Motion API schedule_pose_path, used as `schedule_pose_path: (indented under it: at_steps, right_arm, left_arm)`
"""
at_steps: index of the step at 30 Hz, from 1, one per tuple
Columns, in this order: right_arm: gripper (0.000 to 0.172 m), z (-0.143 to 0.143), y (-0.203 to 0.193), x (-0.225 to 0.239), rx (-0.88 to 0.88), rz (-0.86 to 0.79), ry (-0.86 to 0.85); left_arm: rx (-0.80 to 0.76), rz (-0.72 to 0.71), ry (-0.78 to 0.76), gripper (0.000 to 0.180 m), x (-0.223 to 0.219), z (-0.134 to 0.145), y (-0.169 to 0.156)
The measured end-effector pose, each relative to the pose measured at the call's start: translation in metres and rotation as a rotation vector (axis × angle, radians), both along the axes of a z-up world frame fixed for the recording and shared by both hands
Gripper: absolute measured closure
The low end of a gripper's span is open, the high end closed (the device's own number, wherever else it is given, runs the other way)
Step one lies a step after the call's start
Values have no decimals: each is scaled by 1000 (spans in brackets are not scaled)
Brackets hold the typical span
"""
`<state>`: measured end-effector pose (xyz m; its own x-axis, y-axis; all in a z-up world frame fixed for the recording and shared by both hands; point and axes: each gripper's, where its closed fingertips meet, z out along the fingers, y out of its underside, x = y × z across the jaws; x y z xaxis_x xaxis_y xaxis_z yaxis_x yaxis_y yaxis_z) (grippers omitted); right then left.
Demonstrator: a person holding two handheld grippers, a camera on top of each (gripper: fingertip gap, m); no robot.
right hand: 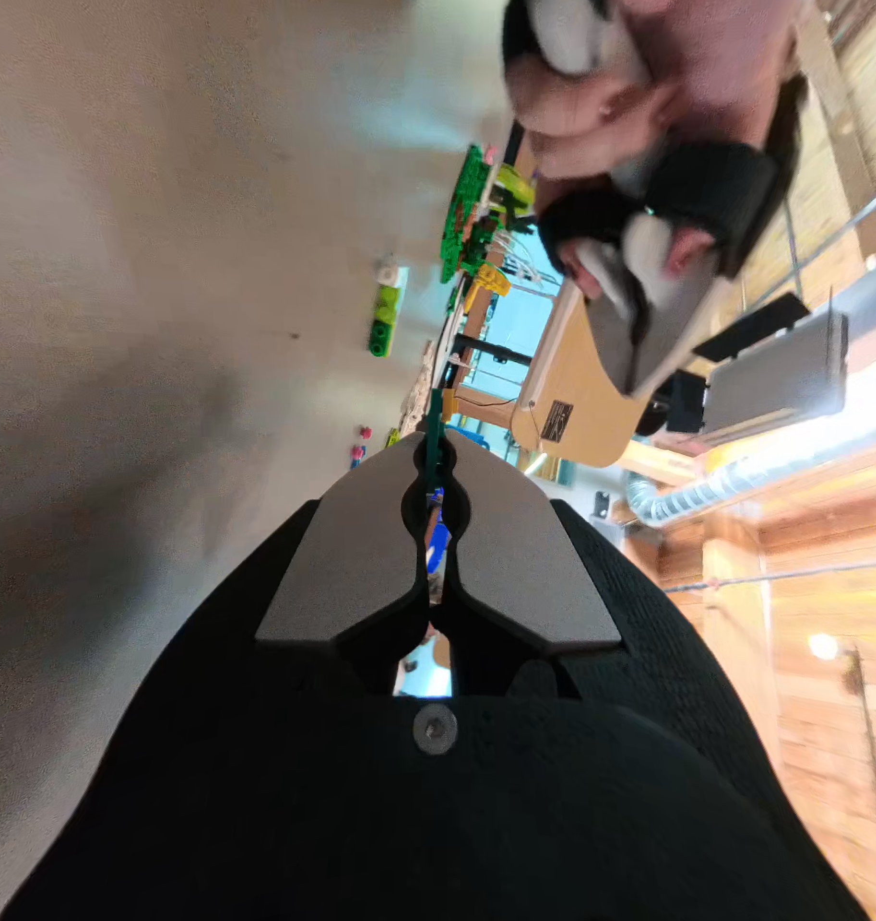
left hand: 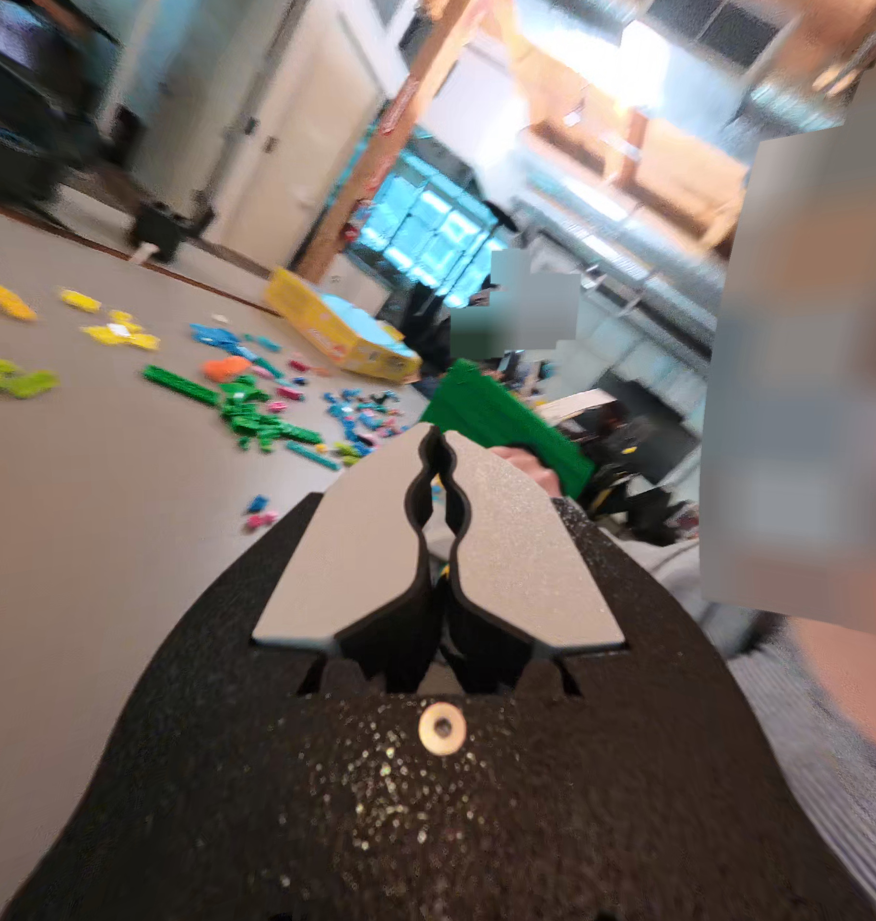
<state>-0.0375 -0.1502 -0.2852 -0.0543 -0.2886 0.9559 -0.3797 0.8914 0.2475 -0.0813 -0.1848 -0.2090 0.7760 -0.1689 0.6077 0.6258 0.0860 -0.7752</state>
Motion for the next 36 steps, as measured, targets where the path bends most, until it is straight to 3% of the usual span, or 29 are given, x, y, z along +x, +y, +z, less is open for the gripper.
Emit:
schedule_pose_path:
  at_steps: [3,6,10,15,23,28,33,36]
  right_arm:
    - [172,20,9,-5,-108,-46,10]
    - [172,11,7,-6,-70,-34,3]
    - [172,9,2,-4,-54,-10,2]
    - [172,6,-9,1,-10,31,3]
    - [172,4,-10,2,17,29,4]
    - [172,29,1,-8,-74,-46,110]
    - [172,34,6,-11,-159,-92,74]
    - [172,31,7,-12,-171,-97,50]
  left_arm:
    - [-152,-43,98,180,15,-18,8]
    - [-374,-167,337,170,44,-49,20]
    - [-480,-268,549,154,70,-64,21]
    - [-567,-255,737,164,75,-74,23]
    - [-613,-271,857,173,78,-80,23]
    - [-461,-99,783,173,67,-55,33]
    - [-394,28,904,175,64,-45,35]
    - [-398,21,921,176,64,-47,35]
